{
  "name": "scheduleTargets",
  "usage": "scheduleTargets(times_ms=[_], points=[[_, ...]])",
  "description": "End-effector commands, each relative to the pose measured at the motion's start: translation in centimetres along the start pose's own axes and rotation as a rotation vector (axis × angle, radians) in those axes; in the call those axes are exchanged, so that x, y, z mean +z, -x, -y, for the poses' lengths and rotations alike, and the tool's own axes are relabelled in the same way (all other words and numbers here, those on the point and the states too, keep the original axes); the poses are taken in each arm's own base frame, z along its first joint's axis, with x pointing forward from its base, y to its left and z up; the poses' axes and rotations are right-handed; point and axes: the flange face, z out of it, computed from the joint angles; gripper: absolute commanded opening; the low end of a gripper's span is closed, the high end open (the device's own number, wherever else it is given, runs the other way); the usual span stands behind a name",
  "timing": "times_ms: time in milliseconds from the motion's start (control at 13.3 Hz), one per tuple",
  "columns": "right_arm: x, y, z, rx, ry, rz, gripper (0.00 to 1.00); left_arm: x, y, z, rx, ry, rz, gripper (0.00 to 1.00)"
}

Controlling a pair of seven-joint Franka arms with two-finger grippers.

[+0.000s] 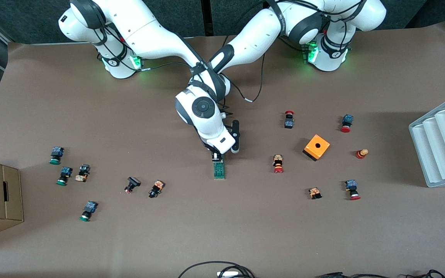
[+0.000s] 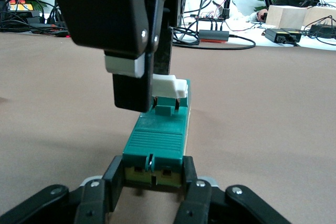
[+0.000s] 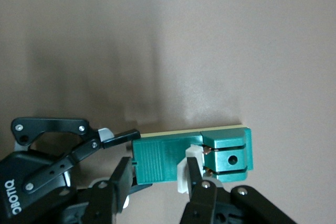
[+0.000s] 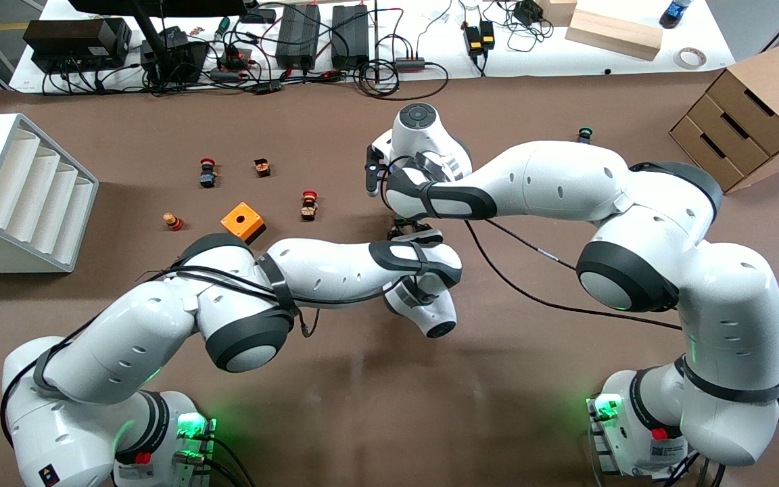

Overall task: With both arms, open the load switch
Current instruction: 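Press the white handle down into the switch contacts with the right gripper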

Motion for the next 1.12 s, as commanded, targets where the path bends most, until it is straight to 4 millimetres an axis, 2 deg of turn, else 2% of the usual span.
scheduleTargets(times_ms=[0, 1050], points=[[0.4, 0.3, 1.0, 0.011, -0.011, 0.003, 0.49, 0.2, 0.8, 0.6, -0.017, -0.002, 0.033, 0.32], [1.4, 0.5, 1.1, 0.012, -0.005, 0.003, 0.47, 0.2, 0.8, 0.6, -0.019, -0.002, 0.033, 0.32]])
